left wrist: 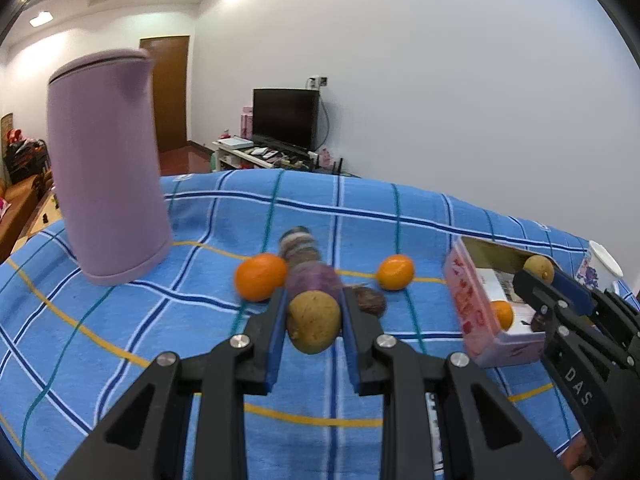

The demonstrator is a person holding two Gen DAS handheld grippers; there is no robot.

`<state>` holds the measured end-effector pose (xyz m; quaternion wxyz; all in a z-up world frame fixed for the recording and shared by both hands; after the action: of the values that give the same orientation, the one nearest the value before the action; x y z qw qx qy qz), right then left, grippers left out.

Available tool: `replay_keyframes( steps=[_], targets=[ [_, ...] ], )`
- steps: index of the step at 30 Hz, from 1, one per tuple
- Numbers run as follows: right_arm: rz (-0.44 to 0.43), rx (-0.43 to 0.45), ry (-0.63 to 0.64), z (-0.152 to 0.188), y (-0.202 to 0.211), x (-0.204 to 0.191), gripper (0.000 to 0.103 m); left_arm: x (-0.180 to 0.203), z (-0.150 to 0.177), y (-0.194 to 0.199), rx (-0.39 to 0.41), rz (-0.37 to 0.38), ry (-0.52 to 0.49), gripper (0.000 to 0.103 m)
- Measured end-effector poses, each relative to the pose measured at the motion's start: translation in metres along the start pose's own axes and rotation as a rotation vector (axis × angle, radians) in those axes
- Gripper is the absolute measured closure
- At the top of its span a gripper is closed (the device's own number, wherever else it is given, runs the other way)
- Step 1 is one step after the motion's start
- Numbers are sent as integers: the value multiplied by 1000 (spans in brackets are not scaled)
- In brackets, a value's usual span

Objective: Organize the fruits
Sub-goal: 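Carry the lemon and the potato over the pink tin box with both tools, then lower the potato into the tin and open the left tool while the right tool releases the lemon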

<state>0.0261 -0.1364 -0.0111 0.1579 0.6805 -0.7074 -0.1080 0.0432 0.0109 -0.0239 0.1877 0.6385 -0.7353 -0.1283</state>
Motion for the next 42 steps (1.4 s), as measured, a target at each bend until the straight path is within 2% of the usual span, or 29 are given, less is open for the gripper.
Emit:
replay_keyframes(
  steps=[28, 42],
  targets=[
    [148, -6, -79, 1, -5, 104, 73, 131, -13, -25, 10, 143, -107, 76],
    [188, -69, -90, 10, -22, 137, 73, 172, -7, -44, -10, 144, -165, 76]
  ],
)
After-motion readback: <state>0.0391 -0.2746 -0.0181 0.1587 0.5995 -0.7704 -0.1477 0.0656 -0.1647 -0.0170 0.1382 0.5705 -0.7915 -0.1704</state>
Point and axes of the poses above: each gripper's, at about its wrist camera, not at the fingertips, and y roughly against the way its jaws point, x to its right, z to its underside, the point moved 5 cm from there along -y, roughly the way its jaws point, and after that the axes turned 7 degrees about x, right-handed, at the moved point
